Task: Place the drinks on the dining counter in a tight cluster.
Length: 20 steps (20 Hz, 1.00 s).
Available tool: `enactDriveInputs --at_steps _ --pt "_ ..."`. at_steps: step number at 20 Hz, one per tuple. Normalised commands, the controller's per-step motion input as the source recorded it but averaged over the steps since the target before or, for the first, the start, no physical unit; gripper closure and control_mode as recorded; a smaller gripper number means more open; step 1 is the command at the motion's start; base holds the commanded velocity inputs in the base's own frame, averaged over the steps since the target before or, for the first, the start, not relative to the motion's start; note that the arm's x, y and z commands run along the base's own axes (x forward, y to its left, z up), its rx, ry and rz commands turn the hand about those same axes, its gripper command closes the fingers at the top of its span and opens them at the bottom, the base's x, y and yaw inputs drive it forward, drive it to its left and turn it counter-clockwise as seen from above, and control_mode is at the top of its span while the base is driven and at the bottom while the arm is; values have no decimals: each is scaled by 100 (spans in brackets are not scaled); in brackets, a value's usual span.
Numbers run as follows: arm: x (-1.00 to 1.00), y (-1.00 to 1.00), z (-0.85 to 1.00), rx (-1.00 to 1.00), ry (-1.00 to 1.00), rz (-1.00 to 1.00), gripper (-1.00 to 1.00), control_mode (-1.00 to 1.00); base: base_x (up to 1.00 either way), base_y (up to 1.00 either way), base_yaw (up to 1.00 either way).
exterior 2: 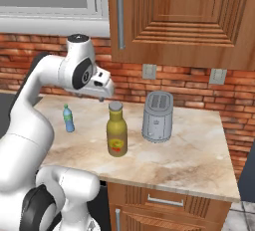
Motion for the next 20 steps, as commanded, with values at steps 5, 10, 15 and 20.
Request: enactDriveInputs --at_steps 5,10,15,20 --pt "-11 -34 0 -2 6 -16 -100 -100 0 0 0" --pt "5 -38 -5 -4 11 -8 -100 -100 0 0 0" --pt "16 -21 -1 -4 5 2 -100 -100 0 0 0" --pt "8 -8 -9 -4 0 3 -100 -100 0 0 0"
